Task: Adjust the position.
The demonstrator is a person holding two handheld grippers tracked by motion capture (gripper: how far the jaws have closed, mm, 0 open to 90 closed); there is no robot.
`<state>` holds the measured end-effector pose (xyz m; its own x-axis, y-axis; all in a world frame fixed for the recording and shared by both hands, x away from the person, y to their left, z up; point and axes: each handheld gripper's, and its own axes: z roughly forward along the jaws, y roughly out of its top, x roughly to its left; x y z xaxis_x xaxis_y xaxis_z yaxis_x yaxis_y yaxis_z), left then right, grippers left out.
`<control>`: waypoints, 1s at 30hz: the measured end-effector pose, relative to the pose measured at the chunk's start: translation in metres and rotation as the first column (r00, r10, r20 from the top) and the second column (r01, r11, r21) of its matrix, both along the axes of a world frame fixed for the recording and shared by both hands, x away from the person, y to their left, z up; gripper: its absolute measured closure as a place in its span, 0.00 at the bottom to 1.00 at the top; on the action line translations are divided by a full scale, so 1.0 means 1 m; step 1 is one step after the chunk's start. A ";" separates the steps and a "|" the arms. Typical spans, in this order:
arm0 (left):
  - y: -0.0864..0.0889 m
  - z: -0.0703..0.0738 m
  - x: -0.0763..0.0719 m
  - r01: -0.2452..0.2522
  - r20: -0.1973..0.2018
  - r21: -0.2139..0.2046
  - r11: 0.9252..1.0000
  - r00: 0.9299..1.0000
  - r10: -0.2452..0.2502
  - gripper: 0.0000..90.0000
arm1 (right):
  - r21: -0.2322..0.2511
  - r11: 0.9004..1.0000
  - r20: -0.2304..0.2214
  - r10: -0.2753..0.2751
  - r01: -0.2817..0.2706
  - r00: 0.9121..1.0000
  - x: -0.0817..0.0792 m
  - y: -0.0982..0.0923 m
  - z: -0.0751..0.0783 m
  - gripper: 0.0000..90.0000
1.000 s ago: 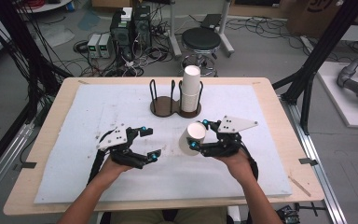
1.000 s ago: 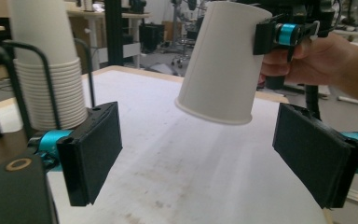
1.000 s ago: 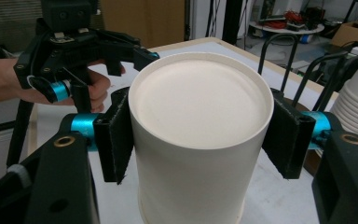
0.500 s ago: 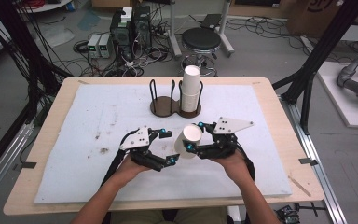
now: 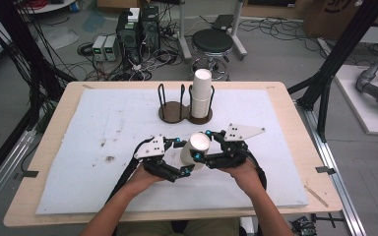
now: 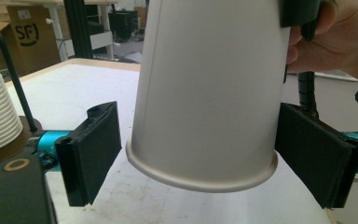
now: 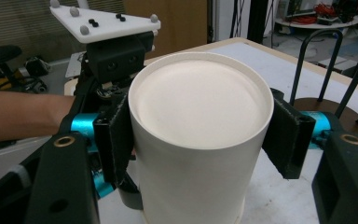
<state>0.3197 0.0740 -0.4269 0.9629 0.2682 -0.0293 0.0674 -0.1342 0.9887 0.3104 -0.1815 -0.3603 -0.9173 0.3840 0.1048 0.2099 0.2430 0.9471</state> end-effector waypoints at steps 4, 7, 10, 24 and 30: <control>-0.002 0.001 -0.001 0.006 0.013 0.005 1.000 1.000 -0.006 0.19 | 0.007 1.000 -0.005 0.001 -0.001 1.000 0.001 0.000 -0.001 0.38; -0.003 0.002 -0.001 0.015 0.026 0.014 1.000 1.000 -0.016 0.24 | 0.007 1.000 -0.013 -0.001 0.001 1.000 0.001 0.000 -0.002 0.38; -0.002 0.002 0.000 0.018 0.020 0.016 1.000 1.000 -0.019 0.27 | 0.007 1.000 -0.024 -0.006 0.006 1.000 0.001 -0.001 -0.003 0.38; 0.006 0.007 -0.001 0.020 0.017 0.030 0.999 1.000 -0.021 0.35 | 0.028 1.000 -0.091 -0.010 0.012 0.996 0.006 -0.001 -0.006 0.27; 0.011 0.010 -0.002 0.019 0.005 0.044 0.999 1.000 -0.019 0.35 | 0.040 0.999 -0.083 -0.016 0.020 0.996 0.006 -0.004 -0.004 0.23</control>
<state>0.3173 0.0849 -0.4168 0.9680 0.2505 -0.0130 0.0593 -0.1786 0.9821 0.3164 -0.1851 -0.3644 -0.8979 0.3943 0.1959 0.2918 0.1998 0.9354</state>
